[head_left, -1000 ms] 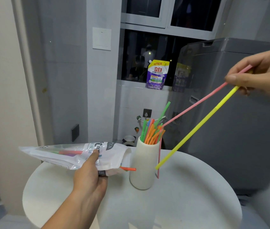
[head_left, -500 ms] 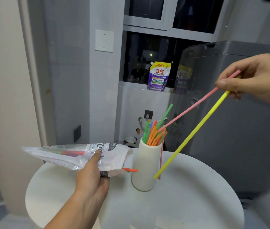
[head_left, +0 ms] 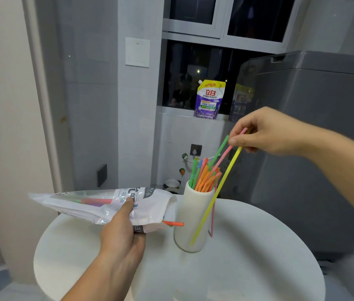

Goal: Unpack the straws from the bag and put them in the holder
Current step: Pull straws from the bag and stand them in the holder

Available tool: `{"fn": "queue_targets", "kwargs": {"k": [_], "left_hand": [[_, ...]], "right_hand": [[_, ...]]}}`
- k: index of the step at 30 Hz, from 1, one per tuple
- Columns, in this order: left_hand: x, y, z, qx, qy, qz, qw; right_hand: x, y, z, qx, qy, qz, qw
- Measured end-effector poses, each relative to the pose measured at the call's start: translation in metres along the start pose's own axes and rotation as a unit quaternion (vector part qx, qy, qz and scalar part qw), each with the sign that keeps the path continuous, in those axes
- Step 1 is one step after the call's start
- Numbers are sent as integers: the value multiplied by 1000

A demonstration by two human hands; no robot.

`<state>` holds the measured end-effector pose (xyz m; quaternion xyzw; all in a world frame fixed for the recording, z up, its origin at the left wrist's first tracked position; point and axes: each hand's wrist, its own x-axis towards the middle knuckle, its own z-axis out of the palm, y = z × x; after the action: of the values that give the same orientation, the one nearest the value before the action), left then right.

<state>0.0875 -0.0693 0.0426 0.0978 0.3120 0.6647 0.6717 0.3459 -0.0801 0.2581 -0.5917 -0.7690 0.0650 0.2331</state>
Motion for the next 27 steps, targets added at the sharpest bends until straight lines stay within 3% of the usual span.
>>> {"fn": "queue_targets", "kwargs": {"k": [10,15,20,27], "left_hand": [[-3,2,4,-5,5,-3,1000],[0,2,1,-9,-1,9,1000],[1,1,1,-5,3,5,1000],[-1,-1,1,4,2,2,1000]], "right_hand": [[-6,12,31,-26,-4,13,1000],[-17,14,-11,-6,131,-13,991],[-28,10,-50,11,276,-53,960],[-34,2,-56,-22,349,-82,933]]}}
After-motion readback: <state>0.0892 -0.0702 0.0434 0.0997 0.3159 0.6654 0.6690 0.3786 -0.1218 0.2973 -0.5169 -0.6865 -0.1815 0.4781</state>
